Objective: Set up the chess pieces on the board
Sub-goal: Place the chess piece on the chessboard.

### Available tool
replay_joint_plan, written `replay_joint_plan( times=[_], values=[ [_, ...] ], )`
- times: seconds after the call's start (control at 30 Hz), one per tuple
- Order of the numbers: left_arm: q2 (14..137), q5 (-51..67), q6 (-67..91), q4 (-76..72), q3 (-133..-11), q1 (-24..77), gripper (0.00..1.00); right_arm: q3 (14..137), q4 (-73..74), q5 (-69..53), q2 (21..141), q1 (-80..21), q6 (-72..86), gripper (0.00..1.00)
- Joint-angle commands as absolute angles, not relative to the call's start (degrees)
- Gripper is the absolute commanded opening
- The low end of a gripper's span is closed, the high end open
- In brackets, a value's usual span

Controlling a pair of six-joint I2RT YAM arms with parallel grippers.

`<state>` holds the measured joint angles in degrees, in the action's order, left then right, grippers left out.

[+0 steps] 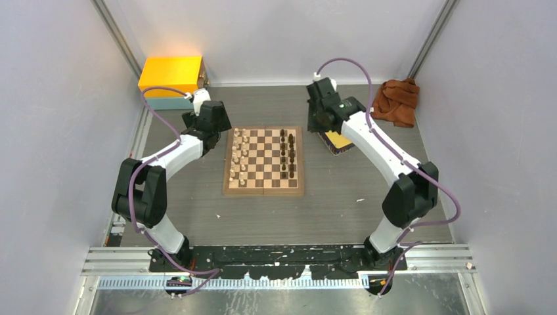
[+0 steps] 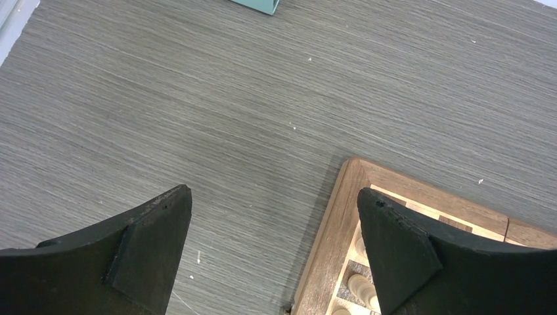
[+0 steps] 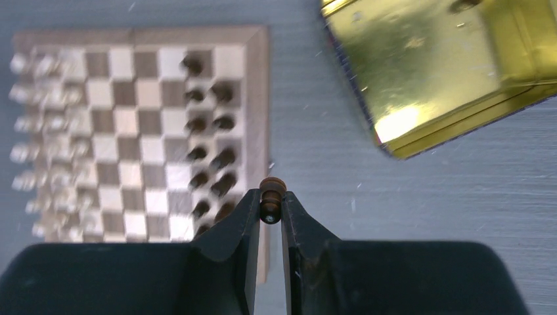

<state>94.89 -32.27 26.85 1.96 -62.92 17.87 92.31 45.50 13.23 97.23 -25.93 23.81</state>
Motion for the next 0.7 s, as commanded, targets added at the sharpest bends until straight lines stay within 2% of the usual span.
replay_joint_plan(
  times=[0.0,0.3,0.67],
  values=[
    [92.37,-32.52,27.86,-0.5,-64.68,17.49,0.96,90.02,49.61,13.8,90.53,-32.72,22.5,0.01],
    [92.34,-32.26,28.52,-0.27,-64.46,17.5,0.96,84.16,53.63,14.62,85.91,-43.49,24.35,0.01],
    [91.44,-32.58,28.5,-0.16,-63.62,17.56,0.96,76.29,46.53,14.09,88.17,-50.69,25.84,0.01]
  ],
)
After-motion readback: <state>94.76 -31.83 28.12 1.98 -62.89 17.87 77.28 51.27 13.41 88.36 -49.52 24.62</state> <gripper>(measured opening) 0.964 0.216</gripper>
